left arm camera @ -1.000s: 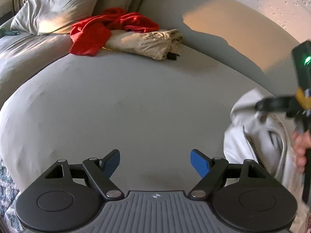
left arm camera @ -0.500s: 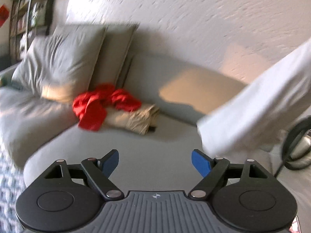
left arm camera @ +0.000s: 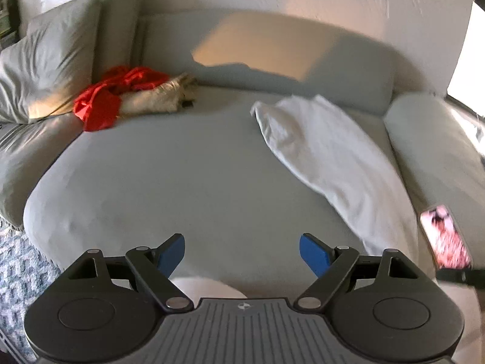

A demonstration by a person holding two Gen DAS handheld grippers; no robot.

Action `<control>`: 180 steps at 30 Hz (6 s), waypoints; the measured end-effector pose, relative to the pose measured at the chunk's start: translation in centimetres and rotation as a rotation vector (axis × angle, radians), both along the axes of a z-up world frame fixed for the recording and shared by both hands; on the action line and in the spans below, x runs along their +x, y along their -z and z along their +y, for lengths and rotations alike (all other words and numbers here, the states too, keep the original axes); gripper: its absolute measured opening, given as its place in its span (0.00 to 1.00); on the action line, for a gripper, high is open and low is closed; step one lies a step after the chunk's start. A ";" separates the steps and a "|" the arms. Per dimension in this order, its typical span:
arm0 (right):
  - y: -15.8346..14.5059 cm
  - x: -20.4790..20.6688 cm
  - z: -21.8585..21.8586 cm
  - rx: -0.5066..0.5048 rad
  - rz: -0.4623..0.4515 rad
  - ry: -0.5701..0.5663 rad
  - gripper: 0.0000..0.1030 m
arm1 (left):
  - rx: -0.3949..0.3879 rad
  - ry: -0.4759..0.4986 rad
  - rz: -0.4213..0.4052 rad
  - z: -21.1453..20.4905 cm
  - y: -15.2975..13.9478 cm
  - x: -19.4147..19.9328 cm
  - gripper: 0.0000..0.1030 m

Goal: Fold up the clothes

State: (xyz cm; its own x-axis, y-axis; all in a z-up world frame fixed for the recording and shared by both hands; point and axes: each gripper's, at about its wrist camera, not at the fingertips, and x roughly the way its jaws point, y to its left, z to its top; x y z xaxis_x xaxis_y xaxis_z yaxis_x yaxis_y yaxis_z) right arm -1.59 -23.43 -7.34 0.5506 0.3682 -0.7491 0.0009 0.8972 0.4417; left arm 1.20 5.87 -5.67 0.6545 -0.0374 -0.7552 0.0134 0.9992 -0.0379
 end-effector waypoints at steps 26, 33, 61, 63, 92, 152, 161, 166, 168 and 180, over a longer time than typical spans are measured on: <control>9.4 17.2 16.3 -0.716 -0.187 -0.370 0.02 | -0.048 -0.033 0.054 1.2 4.5 5.0 0.80; 2.9 19.0 9.2 -0.474 -0.272 -0.038 0.02 | -0.019 -0.024 0.024 0.6 3.4 3.9 0.80; 4.6 14.1 -8.5 -0.101 0.031 0.140 0.39 | -0.020 0.125 0.046 -7.9 2.9 8.1 0.80; 5.5 16.1 -7.1 -0.162 0.068 0.098 0.39 | -0.032 0.119 0.057 -7.5 3.3 8.4 0.80; 2.9 7.9 -15.2 -0.083 -0.035 0.364 0.01 | -0.238 0.541 0.132 -14.5 8.8 24.1 0.36; 2.9 -0.5 -7.7 0.093 0.034 0.206 0.33 | -0.356 -0.074 0.123 11.7 10.0 5.0 0.29; 3.6 -1.0 -6.3 0.062 0.041 0.174 0.41 | -0.364 -0.188 -0.046 14.2 6.5 2.2 0.03; 5.5 -1.2 -4.5 0.082 0.093 0.143 0.41 | -0.336 -0.223 -0.044 15.0 6.6 2.1 0.04; 6.3 -1.5 -3.9 0.069 0.104 0.160 0.41 | -0.354 -0.236 -0.027 15.5 7.0 2.4 0.04; 8.4 -2.0 -0.2 -0.282 -0.088 0.133 0.44 | -0.384 -0.234 -0.008 15.7 7.9 2.6 0.04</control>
